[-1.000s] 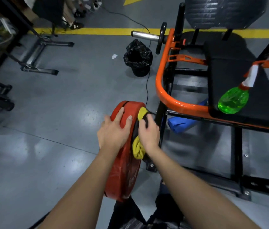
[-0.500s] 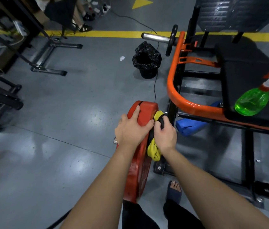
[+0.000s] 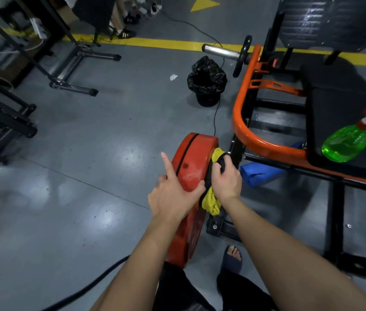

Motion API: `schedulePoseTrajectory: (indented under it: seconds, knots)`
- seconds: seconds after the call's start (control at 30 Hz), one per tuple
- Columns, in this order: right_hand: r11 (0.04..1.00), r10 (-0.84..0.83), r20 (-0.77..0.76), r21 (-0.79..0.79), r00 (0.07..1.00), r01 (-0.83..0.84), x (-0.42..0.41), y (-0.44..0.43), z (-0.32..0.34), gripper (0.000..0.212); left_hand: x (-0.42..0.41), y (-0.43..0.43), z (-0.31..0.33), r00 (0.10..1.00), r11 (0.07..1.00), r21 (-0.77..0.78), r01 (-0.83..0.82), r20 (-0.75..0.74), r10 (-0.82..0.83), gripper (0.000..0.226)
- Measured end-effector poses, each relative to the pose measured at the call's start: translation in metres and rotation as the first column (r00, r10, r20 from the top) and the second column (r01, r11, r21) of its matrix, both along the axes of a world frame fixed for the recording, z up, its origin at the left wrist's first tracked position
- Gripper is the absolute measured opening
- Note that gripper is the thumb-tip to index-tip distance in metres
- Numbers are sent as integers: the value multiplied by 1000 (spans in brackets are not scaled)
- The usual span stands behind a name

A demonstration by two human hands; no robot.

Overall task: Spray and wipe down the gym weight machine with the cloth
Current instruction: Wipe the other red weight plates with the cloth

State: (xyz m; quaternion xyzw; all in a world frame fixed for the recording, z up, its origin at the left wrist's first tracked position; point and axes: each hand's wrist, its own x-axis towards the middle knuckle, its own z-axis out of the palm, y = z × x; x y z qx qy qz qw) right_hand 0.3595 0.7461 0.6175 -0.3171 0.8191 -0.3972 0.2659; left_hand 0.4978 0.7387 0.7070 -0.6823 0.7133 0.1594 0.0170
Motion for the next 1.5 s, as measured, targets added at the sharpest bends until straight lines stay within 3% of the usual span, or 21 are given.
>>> schedulePoseTrajectory:
  seconds: [0.1, 0.2, 0.33, 0.43, 0.57, 0.63, 0.77, 1.03, 1.33, 1.5]
  knots:
    - [1000, 15, -8, 5, 1000, -15, 0, 1, 1, 12, -7, -12, 15, 990, 986, 122, -110, -77, 120, 98]
    - [1000, 20, -8, 7, 1000, -20, -1, 2, -2, 14, -46, -43, 18, 963, 973, 71, -220, -144, 228, 88]
    - [999, 36, -7, 16, 999, -36, -5, 1, -10, 17, -100, -72, 0, 999, 999, -17, -35, 37, 35, 75]
    - [999, 38, 2, -3, 999, -38, -6, 2, -14, 18, -104, -79, -19, 957, 990, 50, 130, 256, -138, 75]
    - [997, -7, -51, -80, 999, 3, -5, -1, -15, 29, -104, -101, -19, 861, 938, 223, 265, 383, -334, 93]
    - [996, -9, -30, -94, 1000, 6, -3, 0, -15, 25, -96, -106, -18, 868, 916, 264, 303, 320, -379, 86]
    - [997, -1, 2, -72, 1000, 1, -4, -1, -12, 6, -79, -99, -20, 916, 925, 189, 329, 173, -361, 66]
    - [999, 17, -6, -43, 1000, -17, -3, -3, -7, 12, -53, -76, -16, 926, 932, 80, 354, 110, -361, 70]
    - [992, 23, 55, 120, 998, -30, -7, -9, -5, 7, -28, -42, -22, 958, 954, -93, 285, 35, -283, 69]
    - [961, -58, 282, 274, 958, -23, -22, -28, -9, 39, -18, -30, -21, 962, 949, -167, 268, 0, -271, 66]
